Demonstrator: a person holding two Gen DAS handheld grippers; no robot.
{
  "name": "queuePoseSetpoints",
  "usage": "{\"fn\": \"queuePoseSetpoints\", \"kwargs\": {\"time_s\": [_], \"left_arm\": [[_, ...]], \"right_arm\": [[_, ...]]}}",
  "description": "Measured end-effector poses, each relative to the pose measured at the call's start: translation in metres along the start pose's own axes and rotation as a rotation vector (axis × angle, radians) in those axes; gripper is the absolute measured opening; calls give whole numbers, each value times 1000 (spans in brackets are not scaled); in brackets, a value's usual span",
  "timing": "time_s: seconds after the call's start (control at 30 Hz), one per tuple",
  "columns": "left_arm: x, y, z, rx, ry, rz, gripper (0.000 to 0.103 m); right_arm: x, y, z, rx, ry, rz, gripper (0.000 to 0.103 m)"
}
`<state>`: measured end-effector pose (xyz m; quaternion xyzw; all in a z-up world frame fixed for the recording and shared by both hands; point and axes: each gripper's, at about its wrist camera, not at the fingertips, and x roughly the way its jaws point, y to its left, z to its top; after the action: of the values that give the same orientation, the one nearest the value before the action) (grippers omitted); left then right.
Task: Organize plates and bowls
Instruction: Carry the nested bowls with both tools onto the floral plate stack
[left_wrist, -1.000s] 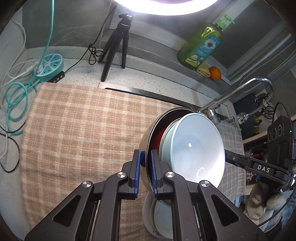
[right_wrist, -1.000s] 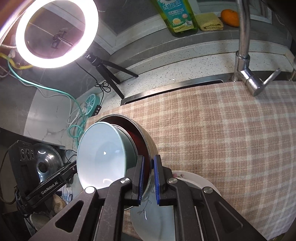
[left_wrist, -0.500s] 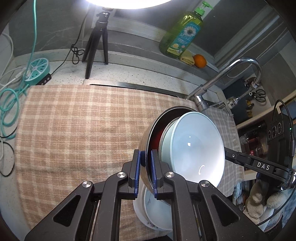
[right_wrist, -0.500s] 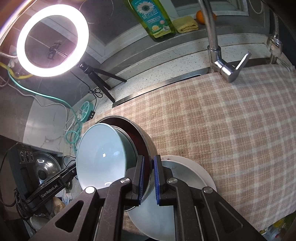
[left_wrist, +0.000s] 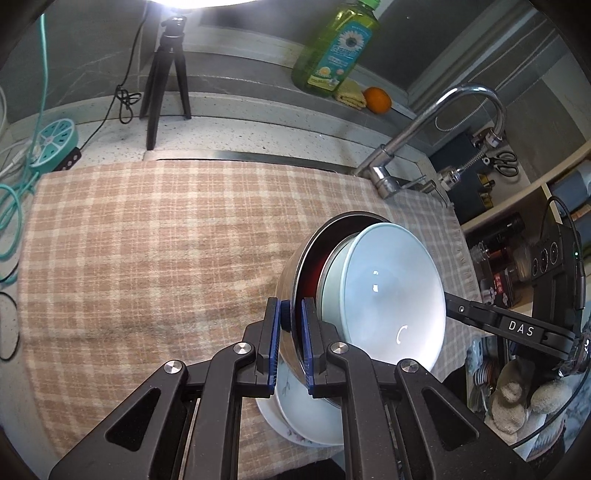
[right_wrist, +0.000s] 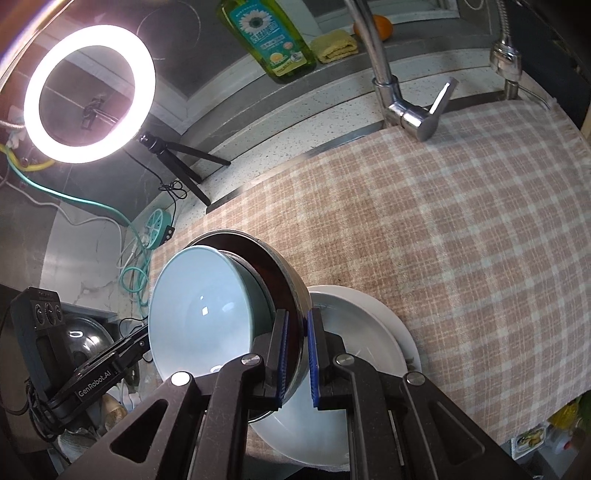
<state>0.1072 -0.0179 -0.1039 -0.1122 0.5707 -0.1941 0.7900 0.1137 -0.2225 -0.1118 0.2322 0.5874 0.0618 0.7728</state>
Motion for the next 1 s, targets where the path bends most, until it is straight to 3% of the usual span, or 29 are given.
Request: {"fn": "queuePoseSetpoints", "kwargs": {"time_s": [0.33, 1.0], "left_arm": [[8, -15, -10, 23, 23, -5, 9], [18, -28, -54, -49, 41, 30, 9]], "right_arm": [[-10, -18, -15, 35, 0, -10, 10], [-16, -36, -40, -3, 44, -7, 10]]}}
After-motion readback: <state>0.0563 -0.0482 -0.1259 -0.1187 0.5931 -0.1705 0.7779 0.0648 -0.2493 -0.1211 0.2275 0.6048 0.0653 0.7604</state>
